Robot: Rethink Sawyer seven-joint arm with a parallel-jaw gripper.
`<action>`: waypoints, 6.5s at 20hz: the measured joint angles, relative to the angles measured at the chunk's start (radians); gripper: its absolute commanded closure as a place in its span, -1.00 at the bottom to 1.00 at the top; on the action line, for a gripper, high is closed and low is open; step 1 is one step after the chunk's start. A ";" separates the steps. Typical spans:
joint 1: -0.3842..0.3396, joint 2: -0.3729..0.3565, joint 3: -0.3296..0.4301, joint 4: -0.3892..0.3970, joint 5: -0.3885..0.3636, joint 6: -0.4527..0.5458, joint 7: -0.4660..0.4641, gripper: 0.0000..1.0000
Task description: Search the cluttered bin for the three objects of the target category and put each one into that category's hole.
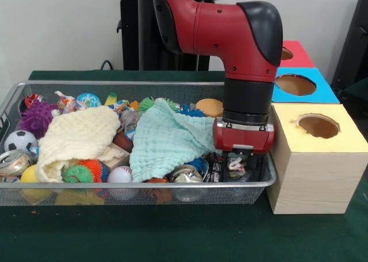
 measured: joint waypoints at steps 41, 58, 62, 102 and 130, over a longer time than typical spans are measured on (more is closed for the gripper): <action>-0.101 -0.280 0.063 0.174 0.000 0.220 0.000 1.00; -0.291 -0.496 0.223 0.345 0.004 0.347 0.000 1.00; -0.335 -0.546 0.286 0.387 0.021 0.400 0.000 1.00; -0.348 -0.674 0.575 0.707 0.146 0.371 0.000 1.00; -0.309 -0.557 0.503 0.675 0.128 0.293 0.000 1.00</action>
